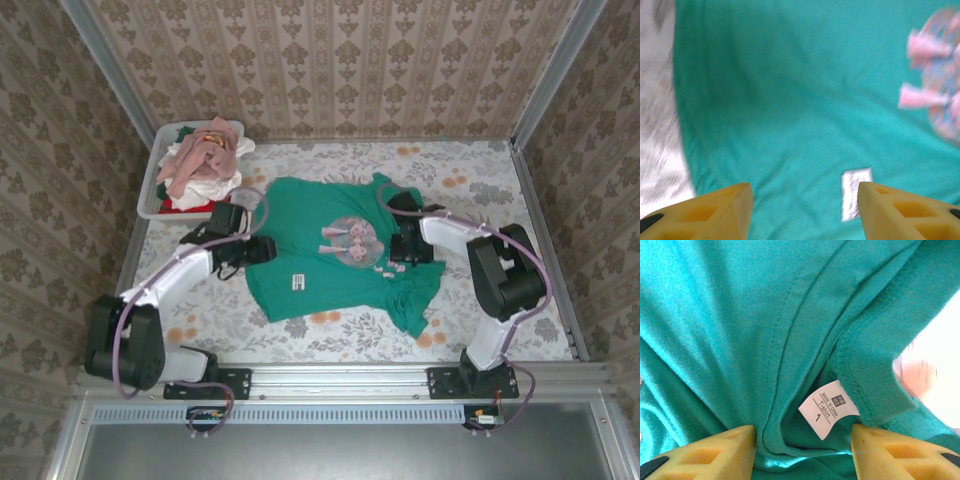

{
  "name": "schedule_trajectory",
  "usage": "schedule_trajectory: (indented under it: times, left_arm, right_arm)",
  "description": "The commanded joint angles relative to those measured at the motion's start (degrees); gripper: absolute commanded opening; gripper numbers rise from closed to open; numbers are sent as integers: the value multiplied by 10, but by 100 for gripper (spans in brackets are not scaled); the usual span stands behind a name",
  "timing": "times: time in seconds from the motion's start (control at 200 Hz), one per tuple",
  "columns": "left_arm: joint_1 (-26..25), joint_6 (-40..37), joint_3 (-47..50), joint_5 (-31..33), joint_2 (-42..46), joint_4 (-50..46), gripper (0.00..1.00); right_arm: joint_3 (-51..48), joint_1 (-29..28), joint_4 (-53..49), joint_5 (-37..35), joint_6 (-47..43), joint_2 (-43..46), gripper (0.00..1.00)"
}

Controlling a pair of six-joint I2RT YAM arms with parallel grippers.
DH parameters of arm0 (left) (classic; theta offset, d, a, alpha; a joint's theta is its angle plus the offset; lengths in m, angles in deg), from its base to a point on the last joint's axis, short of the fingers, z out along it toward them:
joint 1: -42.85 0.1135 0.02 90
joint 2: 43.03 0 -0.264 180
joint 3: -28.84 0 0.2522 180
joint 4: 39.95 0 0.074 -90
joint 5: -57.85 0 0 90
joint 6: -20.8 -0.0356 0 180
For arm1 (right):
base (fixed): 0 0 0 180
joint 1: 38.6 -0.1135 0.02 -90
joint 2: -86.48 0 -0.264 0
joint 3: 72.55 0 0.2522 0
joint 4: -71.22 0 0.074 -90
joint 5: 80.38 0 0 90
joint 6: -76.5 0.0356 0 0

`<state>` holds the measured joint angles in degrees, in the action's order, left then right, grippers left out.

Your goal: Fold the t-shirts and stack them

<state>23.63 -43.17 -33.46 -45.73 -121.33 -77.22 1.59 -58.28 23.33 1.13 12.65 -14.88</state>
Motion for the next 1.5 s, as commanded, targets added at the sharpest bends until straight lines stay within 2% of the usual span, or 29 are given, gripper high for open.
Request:
schedule_trajectory:
  times: [0.0, 0.135, 0.255, 0.42, 0.575, 0.75, 0.915, 1.15, 1.275, 1.375, 1.495]
  left_arm:
    - [-20, -17, -70, -19, -55, 35, 59]
    - [-40, -23, -114, -24, -113, 44, 59]
    - [-47, -24, -111, -24, -138, 51, 59]
    - [-48, -14, -83, -27, -147, 72, 60]
    - [-52, -16, -78, -22, -156, 67, 61]
    - [-52, -21, -74, -12, -161, 61, 61]
    - [-52, -21, -70, -13, -170, 63, 61]
    - [-53, -20, -58, -13, -174, 64, 61]
    - [-52, -25, -56, -7, -171, 57, 61]
    - [-51, -26, -58, -7, -172, 56, 61]
    - [-51, -29, -66, -7, -174, 53, 61]
  right_arm:
    - [-54, -12, -34, -24, 43, 42, 54]
    - [-23, -3, -50, 12, 20, 83, 56]
    - [95, 15, -60, -14, -8, 80, 56]
    - [286, 64, -26, -5, -14, -66, 55]
    - [473, 89, -45, 17, -9, -221, 55]
    - [600, 97, -64, 44, -26, -332, 55]
    - [641, 103, -66, 69, -24, -387, 53]
    - [688, 105, -106, 84, -12, -447, 41]
    - [686, 101, -148, 55, -12, -441, 42]
    - [673, 96, -159, 29, -21, -421, 50]
    - [662, 93, -173, 7, -28, -408, 47]
